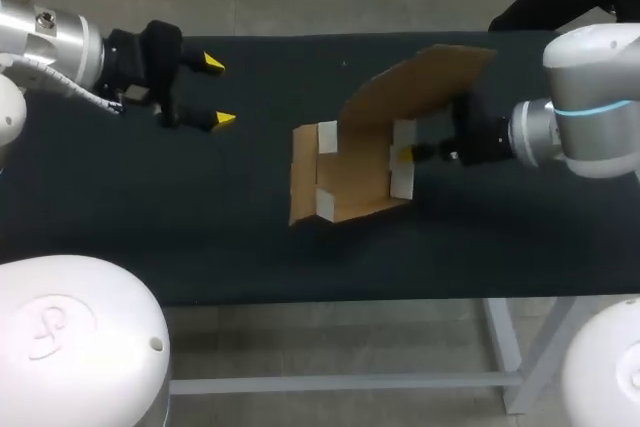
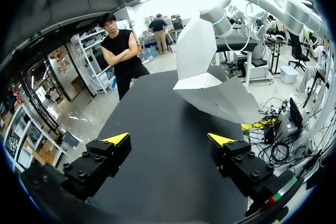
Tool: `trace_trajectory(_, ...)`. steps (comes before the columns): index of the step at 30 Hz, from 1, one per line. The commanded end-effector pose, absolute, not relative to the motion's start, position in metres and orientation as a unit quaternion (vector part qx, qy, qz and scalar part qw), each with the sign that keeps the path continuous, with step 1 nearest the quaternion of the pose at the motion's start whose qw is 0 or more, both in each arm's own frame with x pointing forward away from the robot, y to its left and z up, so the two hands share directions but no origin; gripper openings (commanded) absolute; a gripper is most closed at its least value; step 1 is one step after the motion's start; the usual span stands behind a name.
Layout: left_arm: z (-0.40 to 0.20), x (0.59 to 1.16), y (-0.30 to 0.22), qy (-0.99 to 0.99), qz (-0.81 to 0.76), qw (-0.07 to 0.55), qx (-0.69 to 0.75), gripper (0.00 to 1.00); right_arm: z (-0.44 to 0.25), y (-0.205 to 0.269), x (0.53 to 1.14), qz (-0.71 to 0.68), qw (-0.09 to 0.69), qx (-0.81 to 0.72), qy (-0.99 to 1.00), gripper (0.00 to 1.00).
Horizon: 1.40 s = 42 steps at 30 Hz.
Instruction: Assemble the packaging by folding the flat box into shape, placing the metal phone stand inside, and closing the box properly
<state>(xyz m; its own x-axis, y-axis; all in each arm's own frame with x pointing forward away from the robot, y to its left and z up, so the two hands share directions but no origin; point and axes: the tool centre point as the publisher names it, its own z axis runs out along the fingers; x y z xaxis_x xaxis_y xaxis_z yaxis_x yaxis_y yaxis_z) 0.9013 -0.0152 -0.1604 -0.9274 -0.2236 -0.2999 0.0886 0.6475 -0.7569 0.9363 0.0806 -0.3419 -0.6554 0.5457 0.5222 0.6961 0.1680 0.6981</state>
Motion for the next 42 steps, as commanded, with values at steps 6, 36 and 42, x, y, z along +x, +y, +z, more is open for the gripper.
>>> trace_trajectory(6,-0.156,0.905,-0.018,0.896,-0.402,0.186,-0.021,1.0,-0.342,0.085,0.939,-0.449,0.113,-0.402,-0.79,0.0)
trace_trajectory(36,-0.175,0.893,-0.005,0.951,-0.28,0.112,0.066,1.0,-0.372,0.066,0.93,-0.206,0.17,-0.552,-0.79,0.0)
trace_trajectory(42,-0.175,0.893,-0.005,0.951,-0.28,0.112,0.066,1.0,-0.372,0.066,0.93,-0.206,0.17,-0.552,-0.79,0.0)
